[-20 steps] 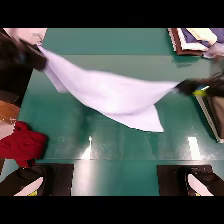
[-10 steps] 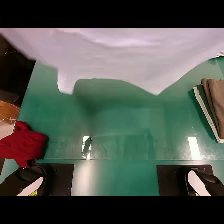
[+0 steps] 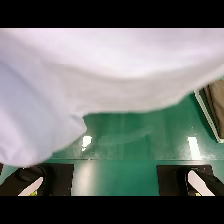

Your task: Fold the shirts.

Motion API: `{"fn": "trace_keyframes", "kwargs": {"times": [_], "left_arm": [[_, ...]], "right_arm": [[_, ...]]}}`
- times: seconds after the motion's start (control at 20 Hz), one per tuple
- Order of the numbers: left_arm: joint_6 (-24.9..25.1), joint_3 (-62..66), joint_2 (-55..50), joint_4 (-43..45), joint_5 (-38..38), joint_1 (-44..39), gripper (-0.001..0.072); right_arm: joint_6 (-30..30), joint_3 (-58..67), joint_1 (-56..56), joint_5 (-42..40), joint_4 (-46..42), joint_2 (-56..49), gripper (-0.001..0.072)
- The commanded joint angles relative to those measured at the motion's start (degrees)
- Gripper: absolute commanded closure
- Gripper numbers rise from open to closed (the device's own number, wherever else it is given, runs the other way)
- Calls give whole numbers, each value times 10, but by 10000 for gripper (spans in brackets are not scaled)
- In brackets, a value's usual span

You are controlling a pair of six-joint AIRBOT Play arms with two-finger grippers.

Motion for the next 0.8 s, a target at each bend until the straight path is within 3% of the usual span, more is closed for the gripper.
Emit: {"fn": "trace_keyframes", "kwargs": {"times": [0.0,0.1,0.2,0.4,0.75], "left_arm": [[9,-63,-34,66,-101,0,680],[9,-128,-77,82,-140,0,680],[9,-206,-126,83,-120,0,680],[10,-304,-247,110,-30,14,679],[-9,-308,-406,61,122,108,679]], "right_arm": [[0,-30,9,80,0,-73,696],[0,-80,34,97,-1,-127,697],[-1,-121,63,92,-2,-188,696],[0,-164,106,59,-28,-309,696],[0,-167,129,-59,-38,-433,695]]}}
